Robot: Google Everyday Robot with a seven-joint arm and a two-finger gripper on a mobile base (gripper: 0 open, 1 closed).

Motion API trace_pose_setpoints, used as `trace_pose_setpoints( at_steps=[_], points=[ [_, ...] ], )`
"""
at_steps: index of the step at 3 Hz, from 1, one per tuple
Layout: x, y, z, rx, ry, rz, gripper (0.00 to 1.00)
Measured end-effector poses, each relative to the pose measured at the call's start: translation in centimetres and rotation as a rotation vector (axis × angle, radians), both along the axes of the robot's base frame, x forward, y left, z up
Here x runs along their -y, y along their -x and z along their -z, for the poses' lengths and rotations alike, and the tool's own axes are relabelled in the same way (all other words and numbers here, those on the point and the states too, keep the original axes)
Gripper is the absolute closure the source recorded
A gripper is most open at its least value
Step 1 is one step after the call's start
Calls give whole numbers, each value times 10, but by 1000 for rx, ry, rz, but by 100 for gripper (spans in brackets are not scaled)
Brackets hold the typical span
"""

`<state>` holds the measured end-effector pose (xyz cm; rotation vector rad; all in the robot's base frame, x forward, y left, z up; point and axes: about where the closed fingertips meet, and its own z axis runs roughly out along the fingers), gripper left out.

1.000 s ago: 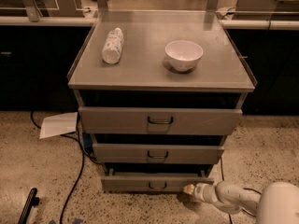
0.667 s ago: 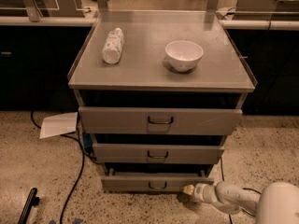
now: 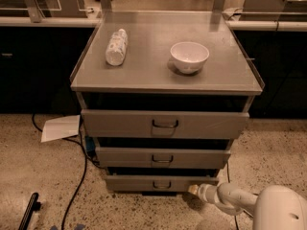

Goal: Close bottom drawer

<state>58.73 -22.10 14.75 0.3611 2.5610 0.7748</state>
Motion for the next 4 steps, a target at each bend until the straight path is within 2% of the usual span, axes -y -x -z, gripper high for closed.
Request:
trace_pose_setpoints(
  at_steps=[1,2,4],
  points=[
    [6,-23,6,18,16,28,100],
    [11,-35,7,35,28,52,100],
    [12,-32,8,39,32,59,100]
  ],
)
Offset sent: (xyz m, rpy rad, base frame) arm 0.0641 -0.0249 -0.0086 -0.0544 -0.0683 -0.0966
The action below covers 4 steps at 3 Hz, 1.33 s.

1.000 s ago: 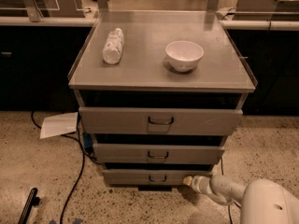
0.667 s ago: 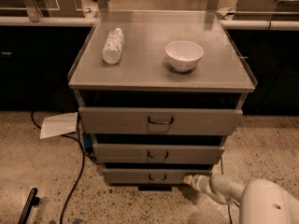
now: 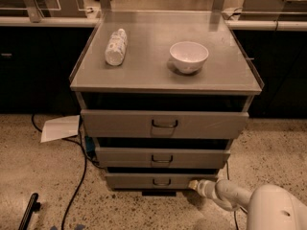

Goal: Close bottom drawer

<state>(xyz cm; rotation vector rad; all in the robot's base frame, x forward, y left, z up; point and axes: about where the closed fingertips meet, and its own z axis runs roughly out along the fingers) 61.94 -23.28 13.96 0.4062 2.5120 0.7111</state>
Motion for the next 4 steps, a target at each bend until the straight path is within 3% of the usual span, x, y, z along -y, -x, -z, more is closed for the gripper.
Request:
trace_pose_setpoints(
  at_steps=[1,2,4],
  points=[
    [1,1,1,-2,0,3,100],
    [7,18,-3,-47,-31,17,100],
    [21,55,-17,-106,-110,107,100]
  ],
)
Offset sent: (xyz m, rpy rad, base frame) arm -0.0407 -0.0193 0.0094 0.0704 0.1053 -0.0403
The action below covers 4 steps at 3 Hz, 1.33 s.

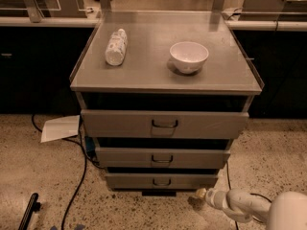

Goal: Close bottom drawer

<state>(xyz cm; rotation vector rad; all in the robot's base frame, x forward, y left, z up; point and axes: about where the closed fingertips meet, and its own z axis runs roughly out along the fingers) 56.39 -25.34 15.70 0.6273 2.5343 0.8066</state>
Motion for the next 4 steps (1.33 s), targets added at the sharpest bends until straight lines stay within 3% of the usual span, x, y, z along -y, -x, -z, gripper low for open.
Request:
trace_pose_setpoints(
  at_steps=[1,4],
  points=[
    [0,2,0,-3,-4,4,84],
    [0,2,0,-3,-4,4,14]
  ],
)
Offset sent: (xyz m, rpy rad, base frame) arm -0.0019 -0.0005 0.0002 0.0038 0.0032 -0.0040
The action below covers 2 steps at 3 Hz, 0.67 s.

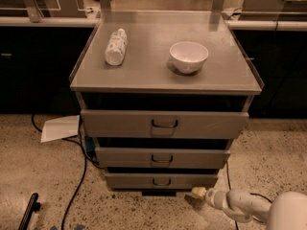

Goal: Close bottom drawer

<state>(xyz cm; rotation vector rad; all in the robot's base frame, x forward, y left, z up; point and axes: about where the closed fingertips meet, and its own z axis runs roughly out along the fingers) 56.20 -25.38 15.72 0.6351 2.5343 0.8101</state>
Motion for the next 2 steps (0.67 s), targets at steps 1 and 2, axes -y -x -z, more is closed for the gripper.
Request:
trace_pose_setpoints(
  at_steps=[1,2],
  points=[
    [0,0,0,0,0,0,0],
    [0,0,0,0,0,0,0]
  ],
)
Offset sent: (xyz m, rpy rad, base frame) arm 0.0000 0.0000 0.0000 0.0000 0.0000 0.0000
